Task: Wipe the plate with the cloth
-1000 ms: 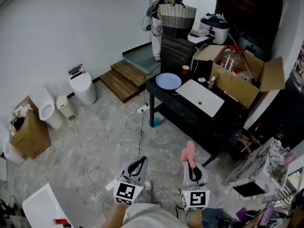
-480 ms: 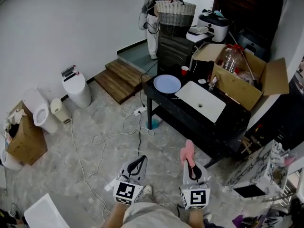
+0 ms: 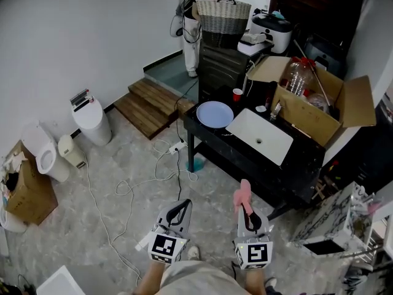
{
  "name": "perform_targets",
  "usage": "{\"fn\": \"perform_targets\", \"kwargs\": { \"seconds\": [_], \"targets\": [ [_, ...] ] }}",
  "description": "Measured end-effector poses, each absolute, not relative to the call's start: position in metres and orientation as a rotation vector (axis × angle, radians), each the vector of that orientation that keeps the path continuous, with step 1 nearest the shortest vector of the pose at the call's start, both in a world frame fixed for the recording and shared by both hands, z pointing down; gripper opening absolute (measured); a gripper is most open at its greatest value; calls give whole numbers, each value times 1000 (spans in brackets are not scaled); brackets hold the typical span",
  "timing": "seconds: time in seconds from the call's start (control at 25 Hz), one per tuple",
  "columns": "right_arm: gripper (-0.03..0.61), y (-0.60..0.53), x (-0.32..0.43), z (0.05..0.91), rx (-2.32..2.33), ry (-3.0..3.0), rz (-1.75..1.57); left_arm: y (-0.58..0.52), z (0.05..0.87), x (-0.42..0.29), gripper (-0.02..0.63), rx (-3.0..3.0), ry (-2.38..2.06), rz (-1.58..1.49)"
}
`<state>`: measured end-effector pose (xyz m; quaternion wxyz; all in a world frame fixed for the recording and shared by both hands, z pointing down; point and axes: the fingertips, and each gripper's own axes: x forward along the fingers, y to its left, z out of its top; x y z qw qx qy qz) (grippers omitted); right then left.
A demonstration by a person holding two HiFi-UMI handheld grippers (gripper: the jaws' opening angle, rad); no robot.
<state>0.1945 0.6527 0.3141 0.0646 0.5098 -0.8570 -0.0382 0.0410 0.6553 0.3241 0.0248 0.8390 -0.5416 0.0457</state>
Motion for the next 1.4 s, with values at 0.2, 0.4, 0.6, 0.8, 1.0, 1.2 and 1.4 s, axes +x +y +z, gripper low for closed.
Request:
{"fn": "perform_targets", "kwargs": {
  "seconds": [0.2,0.4,0.6,0.8,1.0,1.2,1.4],
  "targets": [
    [21,631,175,315,1540,-2572,-130,629,327,25,3,2607,-1657,125],
    [21,620,161,316,1543,-2562,-127,617,330,13,3,2606,-1639,106],
    [21,611,152,315,1551,-2551,-142,607,329,3,3,2615,-1635,75],
    [21,599,146,309,1526,-2543,-173,598,325,-5,3,2595,-1644,35],
    [21,585,141,305,1518,-2562,-208,588,327,-10,3,2584,-1670,25],
    [21,563,140,308,1508,-2602,-189,570,330,-10,3,2576,-1691,47],
    [21,529,143,313,1502,-2623,-162,542,334,-5,3,2569,-1705,78]
  ]
}}
